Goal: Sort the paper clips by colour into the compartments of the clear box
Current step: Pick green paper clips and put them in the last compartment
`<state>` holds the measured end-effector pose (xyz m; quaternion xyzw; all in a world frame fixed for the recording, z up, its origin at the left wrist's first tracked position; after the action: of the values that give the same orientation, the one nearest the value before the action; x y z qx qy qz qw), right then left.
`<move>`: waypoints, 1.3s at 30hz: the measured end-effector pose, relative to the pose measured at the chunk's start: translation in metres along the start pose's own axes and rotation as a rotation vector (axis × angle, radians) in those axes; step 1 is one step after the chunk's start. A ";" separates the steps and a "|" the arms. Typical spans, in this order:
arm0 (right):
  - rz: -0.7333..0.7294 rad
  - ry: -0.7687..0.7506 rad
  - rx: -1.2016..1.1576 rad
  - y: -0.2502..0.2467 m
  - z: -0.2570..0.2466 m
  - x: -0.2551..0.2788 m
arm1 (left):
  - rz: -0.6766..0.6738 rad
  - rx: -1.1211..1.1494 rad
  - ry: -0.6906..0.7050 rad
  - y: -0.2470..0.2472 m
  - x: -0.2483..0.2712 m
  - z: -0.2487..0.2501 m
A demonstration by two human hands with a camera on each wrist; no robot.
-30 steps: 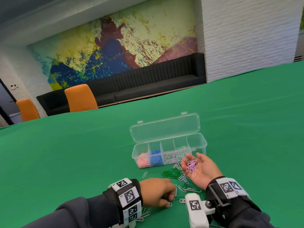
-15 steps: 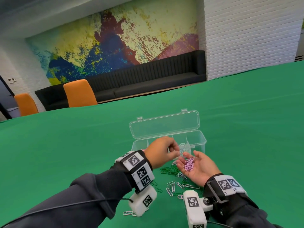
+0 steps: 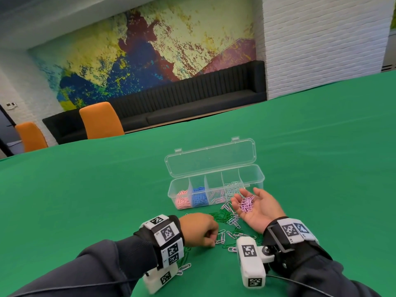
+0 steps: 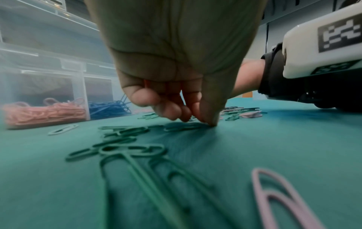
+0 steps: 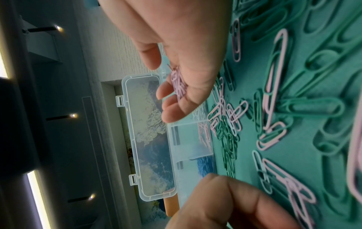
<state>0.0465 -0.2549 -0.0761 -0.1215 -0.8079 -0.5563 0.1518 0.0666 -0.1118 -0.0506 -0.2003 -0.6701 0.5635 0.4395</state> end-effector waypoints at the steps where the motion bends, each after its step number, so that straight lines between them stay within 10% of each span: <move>1: 0.003 -0.001 0.003 0.000 0.000 0.000 | 0.000 0.006 0.001 0.000 0.000 0.000; 14: 0.008 -0.007 0.023 -0.003 0.001 -0.006 | 0.036 0.010 -0.028 -0.002 -0.003 -0.002; 22: 0.024 0.013 0.046 -0.003 0.004 -0.007 | 0.496 0.270 -0.104 -0.075 -0.015 0.009; 29: 0.035 -0.020 -0.045 -0.001 -0.004 -0.004 | 0.089 0.076 -0.115 -0.025 -0.020 0.012; 39: 0.033 -0.025 -0.033 -0.001 -0.004 -0.002 | -0.033 -0.033 -0.187 -0.011 -0.022 0.003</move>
<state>0.0490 -0.2592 -0.0761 -0.1444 -0.7982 -0.5656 0.1488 0.0788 -0.1335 -0.0489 -0.1428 -0.7205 0.5614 0.3812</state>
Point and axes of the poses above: each hand's wrist, its own x-axis away from the middle knuckle, its own y-axis out of the palm, z = x × y, the point moved 5 cm from there along -x, towards the middle knuckle, and after that the axes turned 4 degrees about -x, right-handed, at the moved point
